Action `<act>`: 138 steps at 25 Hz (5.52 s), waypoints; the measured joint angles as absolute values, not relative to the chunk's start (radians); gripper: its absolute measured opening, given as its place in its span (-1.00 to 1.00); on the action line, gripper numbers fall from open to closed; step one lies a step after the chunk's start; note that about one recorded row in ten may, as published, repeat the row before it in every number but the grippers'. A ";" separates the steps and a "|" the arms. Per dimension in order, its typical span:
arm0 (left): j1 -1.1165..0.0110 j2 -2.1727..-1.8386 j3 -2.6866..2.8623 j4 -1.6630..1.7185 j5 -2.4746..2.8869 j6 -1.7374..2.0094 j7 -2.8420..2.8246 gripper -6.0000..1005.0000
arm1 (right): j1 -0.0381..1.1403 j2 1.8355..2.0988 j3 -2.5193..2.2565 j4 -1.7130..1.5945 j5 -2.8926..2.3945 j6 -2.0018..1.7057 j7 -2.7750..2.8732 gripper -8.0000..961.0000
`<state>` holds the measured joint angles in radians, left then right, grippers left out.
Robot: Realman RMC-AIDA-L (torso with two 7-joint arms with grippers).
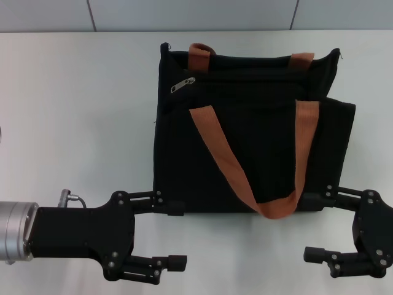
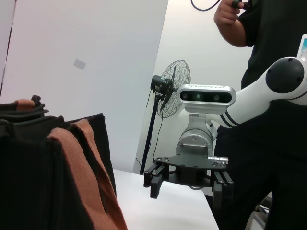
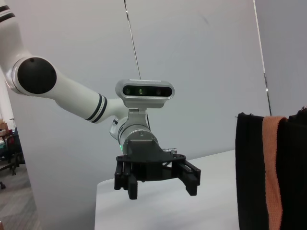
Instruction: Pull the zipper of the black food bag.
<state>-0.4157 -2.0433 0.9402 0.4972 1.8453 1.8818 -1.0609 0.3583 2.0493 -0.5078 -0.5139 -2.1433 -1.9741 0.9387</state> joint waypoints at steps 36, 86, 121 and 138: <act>-0.399 -2.033 0.759 0.494 1.838 1.916 -1.053 0.62 | 0.365 2.049 -0.509 -0.514 -2.144 -1.974 0.939 0.72; -0.577 -2.072 0.615 0.360 1.794 1.492 -0.871 -0.54 | 0.362 2.049 -0.509 -0.505 -2.144 -1.980 0.939 0.72; -0.562 -2.068 0.577 0.369 1.767 1.673 -0.881 -0.95 | 0.395 2.039 -0.461 -0.466 -2.131 -2.127 1.012 0.72; -0.603 -2.074 0.588 0.326 1.688 1.723 -0.918 -0.95 | 0.455 2.036 -0.440 -0.425 -1.942 -2.085 1.275 0.72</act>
